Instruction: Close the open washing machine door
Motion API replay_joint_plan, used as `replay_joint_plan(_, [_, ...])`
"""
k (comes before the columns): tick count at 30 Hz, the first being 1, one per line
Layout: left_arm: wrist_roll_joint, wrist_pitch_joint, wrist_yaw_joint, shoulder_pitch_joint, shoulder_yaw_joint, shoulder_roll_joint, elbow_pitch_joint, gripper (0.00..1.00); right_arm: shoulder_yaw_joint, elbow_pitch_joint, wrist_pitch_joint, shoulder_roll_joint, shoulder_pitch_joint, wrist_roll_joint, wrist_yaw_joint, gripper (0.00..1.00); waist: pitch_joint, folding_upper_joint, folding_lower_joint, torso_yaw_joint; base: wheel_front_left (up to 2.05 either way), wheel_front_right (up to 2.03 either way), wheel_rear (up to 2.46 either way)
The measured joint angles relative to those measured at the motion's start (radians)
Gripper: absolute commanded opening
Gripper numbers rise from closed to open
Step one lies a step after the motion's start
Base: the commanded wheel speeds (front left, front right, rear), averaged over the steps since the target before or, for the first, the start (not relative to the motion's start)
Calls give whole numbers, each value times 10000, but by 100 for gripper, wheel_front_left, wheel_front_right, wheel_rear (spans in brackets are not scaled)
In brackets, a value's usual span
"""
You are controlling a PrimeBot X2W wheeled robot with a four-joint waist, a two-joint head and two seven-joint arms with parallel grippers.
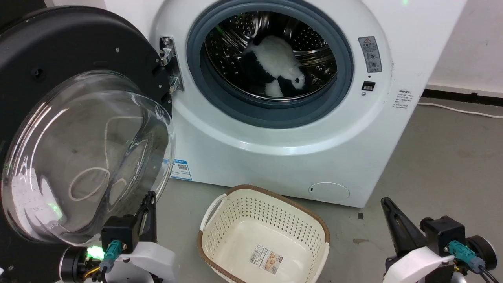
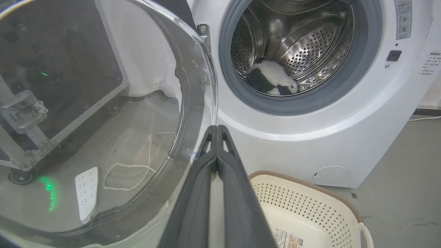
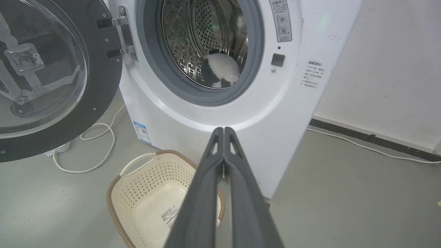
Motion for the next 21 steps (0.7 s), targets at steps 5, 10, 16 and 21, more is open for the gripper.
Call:
replay_joint_plan(5, [0,0,0,0,0,0,0,0,-2,0,0,0,0,0,0,0,0,0,0,0,0,0,0])
replay_joint_plan(10, [0,0,0,0,2,0,0,0,0,0,0,0,0,0,0,0,0,0,0,0,0,0,0])
replay_joint_plan(16, [0,0,0,0,2,0,0,0,-2,0,0,0,0,0,0,0,0,0,0,0,0,0,0])
replay_joint_plan(21, [0,0,0,0,2,0,0,0,0,0,0,0,0,0,0,0,0,0,0,0,0,0,0])
